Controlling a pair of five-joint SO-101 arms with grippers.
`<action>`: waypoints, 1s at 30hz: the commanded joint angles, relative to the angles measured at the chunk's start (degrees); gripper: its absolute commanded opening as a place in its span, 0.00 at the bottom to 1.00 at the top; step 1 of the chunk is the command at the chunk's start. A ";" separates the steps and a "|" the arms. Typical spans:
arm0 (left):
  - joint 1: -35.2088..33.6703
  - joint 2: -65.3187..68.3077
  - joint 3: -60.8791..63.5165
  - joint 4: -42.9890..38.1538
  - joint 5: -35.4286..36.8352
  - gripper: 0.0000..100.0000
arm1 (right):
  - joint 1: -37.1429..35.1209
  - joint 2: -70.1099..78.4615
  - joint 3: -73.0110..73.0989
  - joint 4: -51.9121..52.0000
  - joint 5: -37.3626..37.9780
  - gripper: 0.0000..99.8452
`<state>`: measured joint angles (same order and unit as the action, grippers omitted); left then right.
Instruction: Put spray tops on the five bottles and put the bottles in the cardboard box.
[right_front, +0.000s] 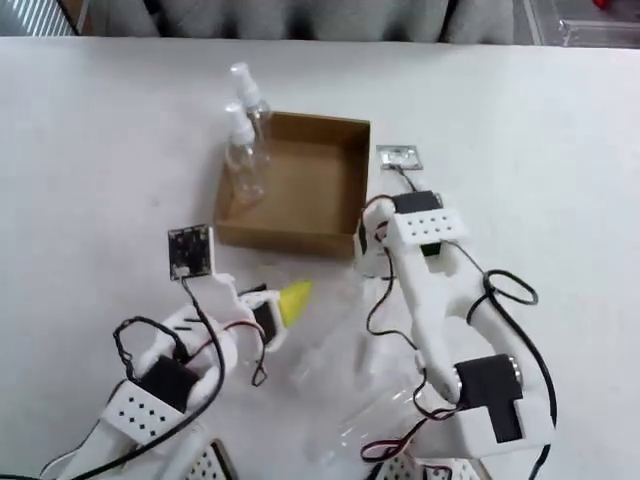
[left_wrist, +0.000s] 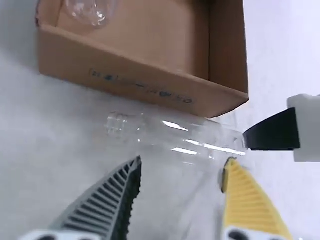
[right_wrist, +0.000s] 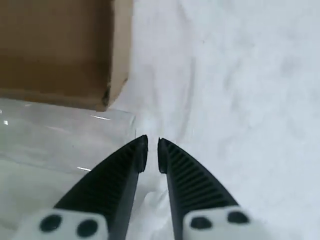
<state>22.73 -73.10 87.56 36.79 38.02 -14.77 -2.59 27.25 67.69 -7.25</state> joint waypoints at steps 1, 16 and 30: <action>0.75 6.55 -2.11 -3.25 0.62 0.26 | -4.70 -0.48 0.18 0.57 -0.35 0.02; -4.26 19.82 -9.32 -3.96 3.34 0.26 | -14.37 -1.10 0.09 4.53 1.14 0.02; -8.04 20.26 -13.10 1.32 5.27 0.26 | -5.58 -1.10 -2.99 4.62 4.04 0.02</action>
<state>15.08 -53.32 77.89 37.67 42.51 -23.21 -2.59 27.69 71.65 -4.09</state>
